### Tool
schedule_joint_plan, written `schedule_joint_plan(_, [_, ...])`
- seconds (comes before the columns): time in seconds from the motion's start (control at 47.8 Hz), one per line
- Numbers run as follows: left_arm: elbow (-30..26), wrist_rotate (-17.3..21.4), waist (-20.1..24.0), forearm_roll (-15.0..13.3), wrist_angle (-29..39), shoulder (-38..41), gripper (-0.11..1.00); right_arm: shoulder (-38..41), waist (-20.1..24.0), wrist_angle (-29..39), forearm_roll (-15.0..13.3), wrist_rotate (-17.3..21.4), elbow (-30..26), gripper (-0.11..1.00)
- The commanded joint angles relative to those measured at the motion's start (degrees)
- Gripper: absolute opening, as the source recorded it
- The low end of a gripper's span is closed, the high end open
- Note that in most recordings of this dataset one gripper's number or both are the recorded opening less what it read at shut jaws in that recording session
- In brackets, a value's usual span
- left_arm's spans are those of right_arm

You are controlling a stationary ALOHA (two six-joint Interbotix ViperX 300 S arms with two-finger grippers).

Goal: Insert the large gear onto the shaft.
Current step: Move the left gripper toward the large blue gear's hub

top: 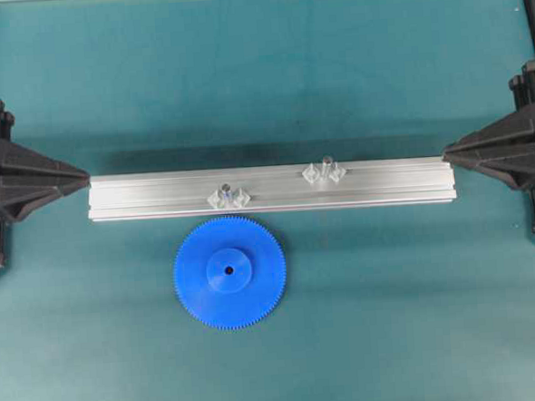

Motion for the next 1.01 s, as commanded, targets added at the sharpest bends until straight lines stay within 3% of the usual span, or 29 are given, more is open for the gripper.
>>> schedule_joint_plan(0.0, [-2.1,-1.7,-1.8,0.6,1.0,2.4,0.11,0.7,-0.5,-0.4,0.1,-0.1,-0.3,0.16])
schedule_joint_plan(0.147, [-4.4,-3.1,-3.2,0.6,6.0,6.9,0.00,0.2,-0.8,2.0,1.6,1.9,0.5,0.09])
schedule_joint_plan(0.461, [-11.1,-4.0,-6.9,0.6,12.4,17.6,0.00,0.4,-0.9,18.3,1.8,3.2,-2.0,0.09])
schedule_joint_plan(0.649, [-12.7,-8.0,-7.8,0.7,14.6,24.3,0.00,1.8,-1.4,26.0,1.8,4.5,-2.8,0.09])
schedule_joint_plan(0.984, [-17.8,-11.2,-9.9,0.7,15.4,34.1,0.00,8.3,-2.3,27.2,1.6,4.4,-2.6,0.09])
